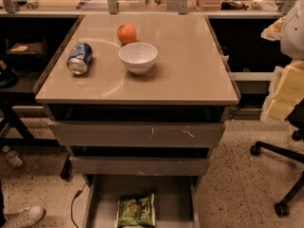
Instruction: Pick green jalapeno chip bag from bottom drawer and place on counter
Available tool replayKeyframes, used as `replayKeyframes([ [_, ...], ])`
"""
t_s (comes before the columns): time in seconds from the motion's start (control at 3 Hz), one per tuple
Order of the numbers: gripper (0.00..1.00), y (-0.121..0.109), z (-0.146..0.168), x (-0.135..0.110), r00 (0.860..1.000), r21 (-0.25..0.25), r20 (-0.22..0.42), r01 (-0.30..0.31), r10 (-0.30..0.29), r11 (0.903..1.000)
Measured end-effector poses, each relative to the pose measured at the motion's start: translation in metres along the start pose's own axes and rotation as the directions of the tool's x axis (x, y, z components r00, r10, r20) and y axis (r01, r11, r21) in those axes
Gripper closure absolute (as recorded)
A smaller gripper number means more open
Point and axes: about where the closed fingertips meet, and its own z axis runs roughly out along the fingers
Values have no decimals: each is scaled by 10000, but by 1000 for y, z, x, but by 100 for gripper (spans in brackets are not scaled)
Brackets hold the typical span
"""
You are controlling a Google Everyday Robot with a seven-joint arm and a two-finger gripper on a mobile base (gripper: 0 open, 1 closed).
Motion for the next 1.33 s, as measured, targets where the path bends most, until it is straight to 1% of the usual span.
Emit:
replayKeyframes([
  [0.33, 0, 0, 0, 0, 10000, 0, 0, 0, 0, 10000],
  [0.67, 0, 15, 12, -2, 9994, -270, 337, -58, 67, 9996],
  [1.0, 0, 55, 32, -23, 9924, -550, 1193, 375, -307, 9978],
  [1.33, 0, 98, 85, -54, 9760, -991, 2071, 889, -668, 9911],
])
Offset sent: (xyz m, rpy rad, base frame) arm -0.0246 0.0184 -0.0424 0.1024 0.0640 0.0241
